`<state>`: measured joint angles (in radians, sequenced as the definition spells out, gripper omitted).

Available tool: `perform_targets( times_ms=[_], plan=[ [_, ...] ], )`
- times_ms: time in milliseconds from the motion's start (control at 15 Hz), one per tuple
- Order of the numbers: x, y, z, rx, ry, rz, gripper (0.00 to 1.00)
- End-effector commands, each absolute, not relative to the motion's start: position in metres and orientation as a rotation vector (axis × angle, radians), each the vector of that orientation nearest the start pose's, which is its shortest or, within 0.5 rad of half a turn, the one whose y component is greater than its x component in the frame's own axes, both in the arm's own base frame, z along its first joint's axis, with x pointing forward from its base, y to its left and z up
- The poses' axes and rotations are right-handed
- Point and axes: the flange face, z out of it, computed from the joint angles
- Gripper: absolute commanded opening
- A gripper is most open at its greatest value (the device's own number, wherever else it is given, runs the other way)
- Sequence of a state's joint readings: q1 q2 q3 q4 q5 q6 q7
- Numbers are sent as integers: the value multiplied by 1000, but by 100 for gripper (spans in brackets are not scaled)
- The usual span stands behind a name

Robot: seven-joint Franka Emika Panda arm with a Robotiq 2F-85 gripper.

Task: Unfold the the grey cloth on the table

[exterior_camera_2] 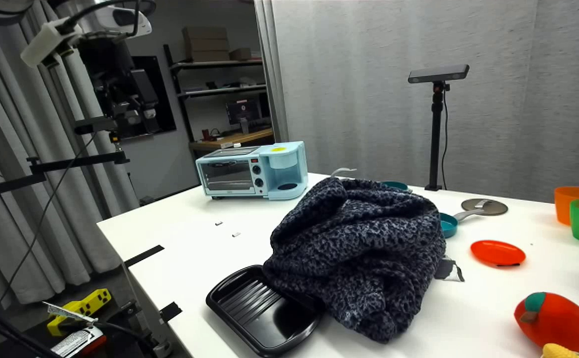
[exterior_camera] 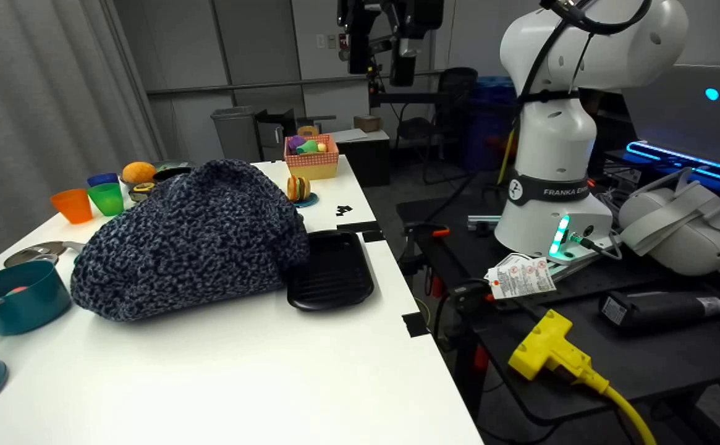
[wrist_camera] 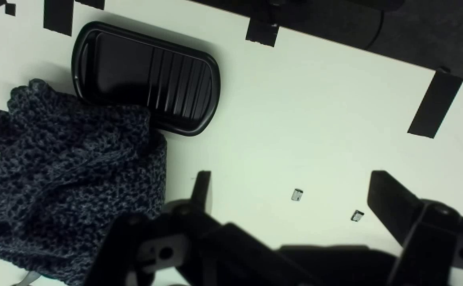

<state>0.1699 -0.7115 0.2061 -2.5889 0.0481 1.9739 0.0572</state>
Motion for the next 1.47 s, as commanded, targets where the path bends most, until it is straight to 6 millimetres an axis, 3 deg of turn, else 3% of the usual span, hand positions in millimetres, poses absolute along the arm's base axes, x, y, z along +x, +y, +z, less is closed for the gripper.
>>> perform_targets(
  times_ms=[0,400,600,1333,1400],
  plan=[
    [321,134,486,-3182,-413,-163,100],
    [322,133,486,-3182,-410,-163,100],
    [325,120,482,-3180,-371,-163,100],
    [350,13,469,-3237,20,-212,100],
    [345,28,471,-3218,-55,-164,100]
  ],
)
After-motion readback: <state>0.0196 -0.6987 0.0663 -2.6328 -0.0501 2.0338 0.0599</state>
